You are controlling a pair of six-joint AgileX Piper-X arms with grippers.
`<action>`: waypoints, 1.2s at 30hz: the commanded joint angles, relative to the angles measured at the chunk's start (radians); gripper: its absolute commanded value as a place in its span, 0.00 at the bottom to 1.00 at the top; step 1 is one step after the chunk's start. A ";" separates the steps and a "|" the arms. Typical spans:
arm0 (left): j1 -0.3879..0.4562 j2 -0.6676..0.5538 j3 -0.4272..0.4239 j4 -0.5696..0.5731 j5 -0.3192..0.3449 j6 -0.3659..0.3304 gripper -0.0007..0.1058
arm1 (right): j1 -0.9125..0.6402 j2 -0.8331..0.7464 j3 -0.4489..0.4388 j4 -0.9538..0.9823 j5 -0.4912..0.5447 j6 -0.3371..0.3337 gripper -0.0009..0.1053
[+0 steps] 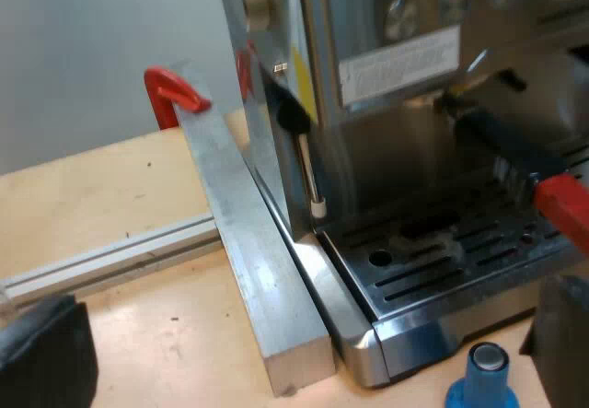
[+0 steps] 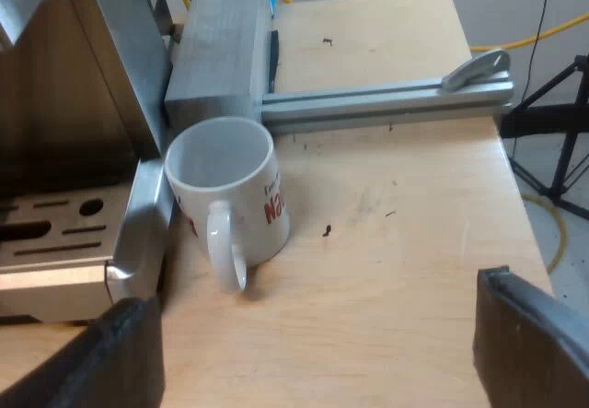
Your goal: Put the handle in the coffee machine
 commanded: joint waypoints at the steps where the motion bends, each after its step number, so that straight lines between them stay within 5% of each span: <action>1: -0.007 -0.136 0.038 -0.047 -0.048 -0.012 0.93 | -0.004 -0.046 0.035 -0.067 -0.013 -0.019 0.68; 16: -0.013 -0.132 0.165 -0.089 -0.067 -0.012 0.93 | -0.004 -0.044 0.242 -0.156 -0.058 0.009 0.68; 36: -0.013 -0.132 0.183 -0.090 -0.053 -0.010 0.93 | -0.004 -0.044 0.284 -0.147 -0.056 0.013 0.68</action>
